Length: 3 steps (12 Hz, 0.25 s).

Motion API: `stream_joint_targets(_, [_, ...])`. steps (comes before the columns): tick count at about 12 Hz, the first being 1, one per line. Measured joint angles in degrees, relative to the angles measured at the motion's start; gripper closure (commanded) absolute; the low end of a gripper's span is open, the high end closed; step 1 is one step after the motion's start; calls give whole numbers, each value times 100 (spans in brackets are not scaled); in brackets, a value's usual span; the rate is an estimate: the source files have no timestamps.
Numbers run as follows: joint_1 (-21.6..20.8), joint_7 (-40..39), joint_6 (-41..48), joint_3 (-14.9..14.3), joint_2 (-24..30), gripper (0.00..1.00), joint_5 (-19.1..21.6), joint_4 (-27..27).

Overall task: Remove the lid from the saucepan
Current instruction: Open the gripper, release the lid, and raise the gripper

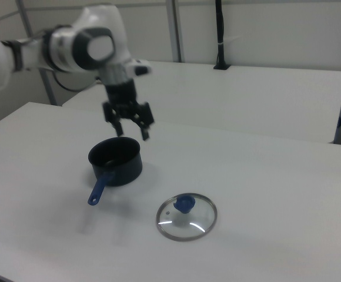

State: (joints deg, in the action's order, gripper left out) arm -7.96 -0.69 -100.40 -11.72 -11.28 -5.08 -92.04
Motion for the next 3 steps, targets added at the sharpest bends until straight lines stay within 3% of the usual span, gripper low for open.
stream_joint_targets(3, [-198, 217, 254, -1, 491, 0, 0, -63])
